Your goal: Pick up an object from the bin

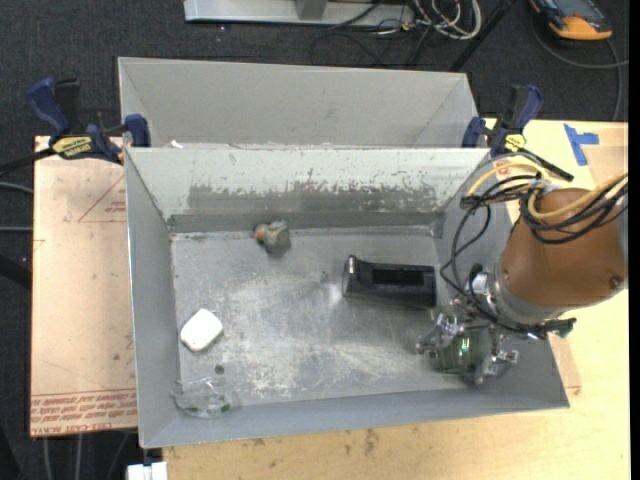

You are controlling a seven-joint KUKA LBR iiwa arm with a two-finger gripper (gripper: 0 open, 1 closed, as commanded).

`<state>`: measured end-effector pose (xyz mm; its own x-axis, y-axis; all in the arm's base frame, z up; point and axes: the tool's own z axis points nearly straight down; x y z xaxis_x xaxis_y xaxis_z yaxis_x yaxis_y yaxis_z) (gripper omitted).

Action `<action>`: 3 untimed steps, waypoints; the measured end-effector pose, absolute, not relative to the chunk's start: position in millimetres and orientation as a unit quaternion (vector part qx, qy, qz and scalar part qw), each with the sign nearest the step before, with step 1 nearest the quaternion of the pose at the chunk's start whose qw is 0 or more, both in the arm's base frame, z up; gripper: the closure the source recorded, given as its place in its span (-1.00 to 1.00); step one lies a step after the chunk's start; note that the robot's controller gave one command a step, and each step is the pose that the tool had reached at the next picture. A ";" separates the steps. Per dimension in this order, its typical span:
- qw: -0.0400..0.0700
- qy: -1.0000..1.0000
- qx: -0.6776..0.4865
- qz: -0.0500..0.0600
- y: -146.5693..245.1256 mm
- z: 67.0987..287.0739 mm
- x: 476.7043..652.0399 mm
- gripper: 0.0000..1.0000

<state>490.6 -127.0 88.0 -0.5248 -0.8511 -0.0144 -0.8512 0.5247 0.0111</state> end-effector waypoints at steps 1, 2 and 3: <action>0.005 0.849 -0.528 0.010 -126.0 76.2 490.6 1.00; 0.005 0.849 -0.528 0.010 -126.0 76.2 490.6 1.00; 0.004 0.849 -0.528 0.009 -125.3 77.0 490.4 1.00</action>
Offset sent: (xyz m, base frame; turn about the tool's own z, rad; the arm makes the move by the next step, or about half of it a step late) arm 0.0000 0.0000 0.0000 0.0000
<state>490.4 -125.3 77.0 -0.4415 -0.8971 -0.0170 -0.8972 0.4414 0.0112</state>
